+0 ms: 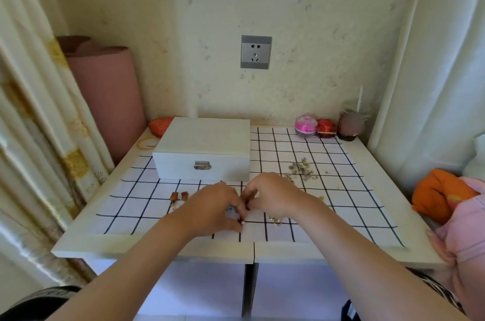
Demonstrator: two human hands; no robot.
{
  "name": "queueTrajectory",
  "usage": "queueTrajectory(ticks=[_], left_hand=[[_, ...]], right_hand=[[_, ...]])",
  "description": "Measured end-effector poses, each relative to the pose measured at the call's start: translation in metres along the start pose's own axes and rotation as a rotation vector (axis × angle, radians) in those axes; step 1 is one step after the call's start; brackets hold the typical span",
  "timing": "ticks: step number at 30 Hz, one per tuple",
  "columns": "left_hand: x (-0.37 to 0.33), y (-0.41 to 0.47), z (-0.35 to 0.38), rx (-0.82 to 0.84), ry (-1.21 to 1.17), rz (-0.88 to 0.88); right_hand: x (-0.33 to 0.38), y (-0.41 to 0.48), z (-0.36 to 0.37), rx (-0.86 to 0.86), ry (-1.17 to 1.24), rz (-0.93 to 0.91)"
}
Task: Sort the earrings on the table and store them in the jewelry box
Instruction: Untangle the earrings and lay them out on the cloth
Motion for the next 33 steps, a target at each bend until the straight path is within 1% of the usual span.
queueTrajectory(ticks=[3, 5, 7, 10, 12, 14, 17, 20, 23, 26, 29, 30, 33], left_hand=[[0.005, 0.003, -0.009, -0.019, -0.028, 0.003], [0.014, 0.005, -0.016, -0.038, -0.063, -0.032], [0.021, 0.004, -0.017, -0.05, -0.014, -0.06], [0.024, 0.003, -0.008, -0.009, 0.031, -0.075], [0.024, 0.005, -0.005, 0.015, 0.026, -0.081], [0.026, 0.007, -0.005, 0.027, 0.023, -0.087], [0.034, 0.007, -0.007, 0.049, 0.024, -0.108], [0.038, 0.006, -0.009, 0.051, 0.026, -0.119], [0.035, 0.007, -0.011, 0.022, 0.026, -0.125], [0.026, 0.01, -0.014, 0.019, 0.044, -0.111], [0.013, 0.017, -0.023, 0.0, 0.027, -0.107], [0.007, 0.02, -0.026, -0.004, -0.002, -0.107], [-0.019, 0.032, -0.036, -0.046, -0.101, -0.079]], right_hand=[[0.001, 0.002, 0.001, -0.007, -0.039, -0.009], [-0.001, 0.003, 0.001, -0.014, -0.121, -0.012], [-0.002, 0.002, -0.001, -0.012, -0.165, -0.005], [0.005, -0.003, -0.003, 0.046, -0.134, -0.014], [0.012, -0.007, 0.002, 0.11, -0.119, -0.021], [0.016, -0.006, 0.009, 0.135, -0.137, -0.033], [0.01, 0.0, 0.013, 0.06, -0.145, -0.061], [0.002, 0.004, 0.01, -0.004, -0.141, -0.043], [-0.002, 0.007, 0.009, -0.033, -0.149, -0.026], [-0.003, 0.01, 0.008, -0.025, -0.137, -0.025], [-0.007, 0.006, 0.003, 0.012, -0.01, -0.02], [-0.01, 0.002, -0.003, 0.001, 0.039, -0.008], [-0.032, -0.01, -0.035, -0.146, 0.091, 0.047]])
Point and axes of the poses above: each hand's wrist, its own y-axis towards the middle knuckle, its own z-axis out of the palm, x = y × z, the point moved 7 cm from there along y, towards the middle knuckle, and after that the axes turned 14 degrees about -z, right-handed, at the moved point
